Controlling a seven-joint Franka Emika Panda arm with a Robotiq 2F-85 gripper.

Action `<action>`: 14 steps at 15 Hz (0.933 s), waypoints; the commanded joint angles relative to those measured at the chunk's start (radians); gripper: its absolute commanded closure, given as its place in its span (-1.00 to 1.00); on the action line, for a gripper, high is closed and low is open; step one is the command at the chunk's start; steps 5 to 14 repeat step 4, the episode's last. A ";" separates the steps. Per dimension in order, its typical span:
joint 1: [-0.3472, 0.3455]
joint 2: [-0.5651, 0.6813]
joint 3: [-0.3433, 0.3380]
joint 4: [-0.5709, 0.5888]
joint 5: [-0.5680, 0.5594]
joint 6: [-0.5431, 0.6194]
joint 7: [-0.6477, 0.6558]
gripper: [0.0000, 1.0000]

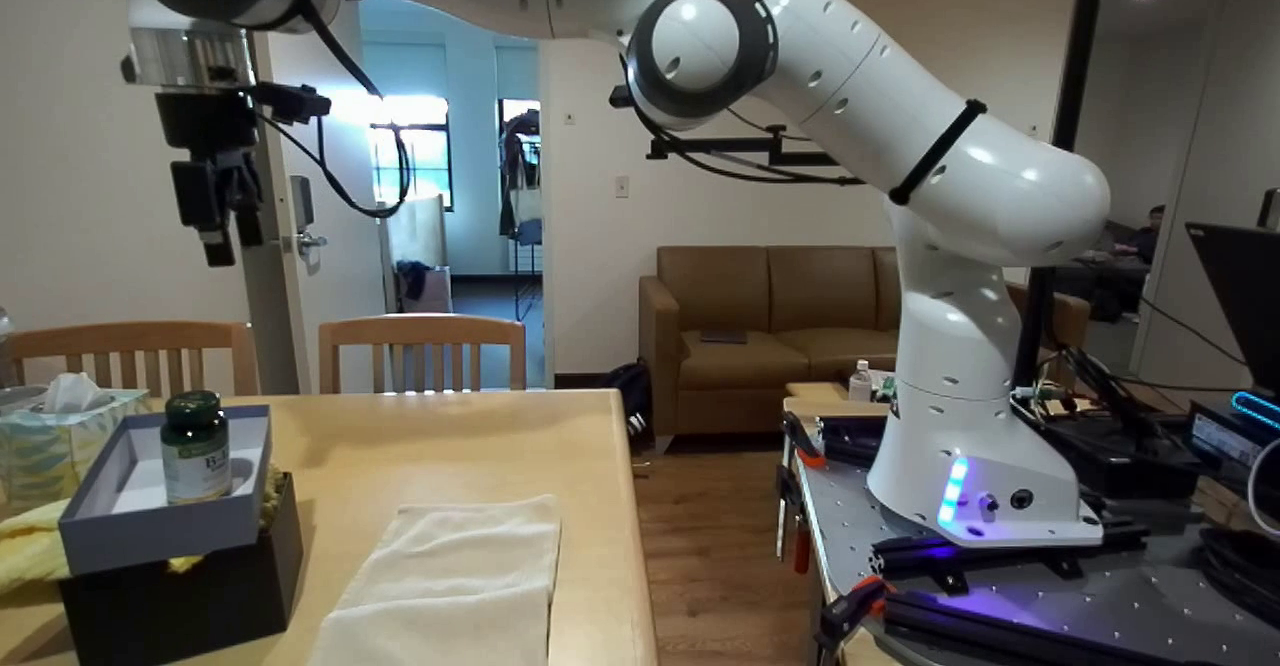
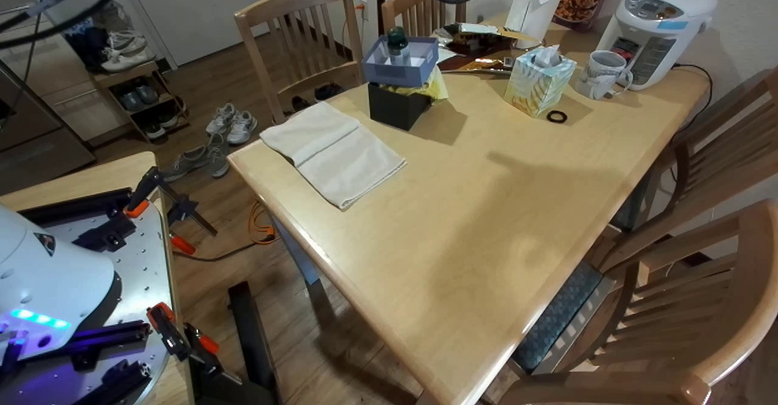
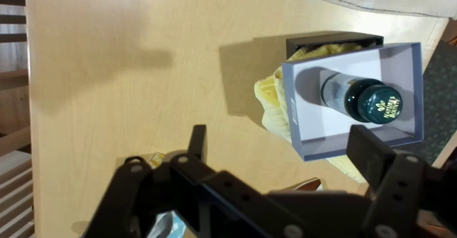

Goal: Pick up the small glass bottle and put it in the grey box. Pick up the grey box and place it on top of the black box.

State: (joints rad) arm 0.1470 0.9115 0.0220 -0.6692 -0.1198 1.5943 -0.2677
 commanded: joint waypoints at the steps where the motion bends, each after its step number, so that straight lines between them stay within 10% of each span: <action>1: -0.064 -0.056 0.015 -0.117 0.036 0.022 -0.034 -1.00; 14: -0.063 -0.006 0.003 -0.059 0.015 0.019 -0.022 -1.00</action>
